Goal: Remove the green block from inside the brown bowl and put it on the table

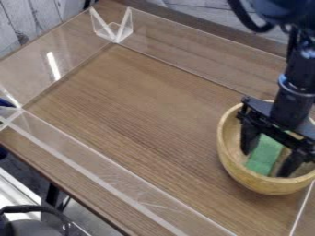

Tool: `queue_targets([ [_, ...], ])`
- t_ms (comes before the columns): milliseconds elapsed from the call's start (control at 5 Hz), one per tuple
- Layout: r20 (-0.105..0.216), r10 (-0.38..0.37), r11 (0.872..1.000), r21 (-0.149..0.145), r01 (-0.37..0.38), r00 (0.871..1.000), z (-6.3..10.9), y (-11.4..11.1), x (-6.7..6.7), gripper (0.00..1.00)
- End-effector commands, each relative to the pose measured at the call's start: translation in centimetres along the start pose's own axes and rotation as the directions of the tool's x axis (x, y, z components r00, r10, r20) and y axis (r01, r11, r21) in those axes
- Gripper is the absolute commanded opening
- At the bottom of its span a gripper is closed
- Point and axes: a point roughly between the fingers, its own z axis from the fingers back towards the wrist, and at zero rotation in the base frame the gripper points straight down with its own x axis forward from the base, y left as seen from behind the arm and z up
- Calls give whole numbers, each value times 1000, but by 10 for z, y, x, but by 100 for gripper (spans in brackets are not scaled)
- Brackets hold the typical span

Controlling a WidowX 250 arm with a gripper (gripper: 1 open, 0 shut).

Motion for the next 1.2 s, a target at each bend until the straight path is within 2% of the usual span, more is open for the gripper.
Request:
queue_targets([
  [0, 84, 19, 999, -49, -15, 996, 22, 12, 10, 100],
  [200, 99, 34, 996, -82, -26, 994, 26, 26, 11, 100],
  [400, 130, 26, 999, -34, -21, 991, 33, 39, 7, 100],
  [600, 133, 2, 1000, -4, -2, 991, 28, 41, 8, 100],
  [1000, 126, 6, 1000, -8, -5, 992, 34, 45, 4, 100],
])
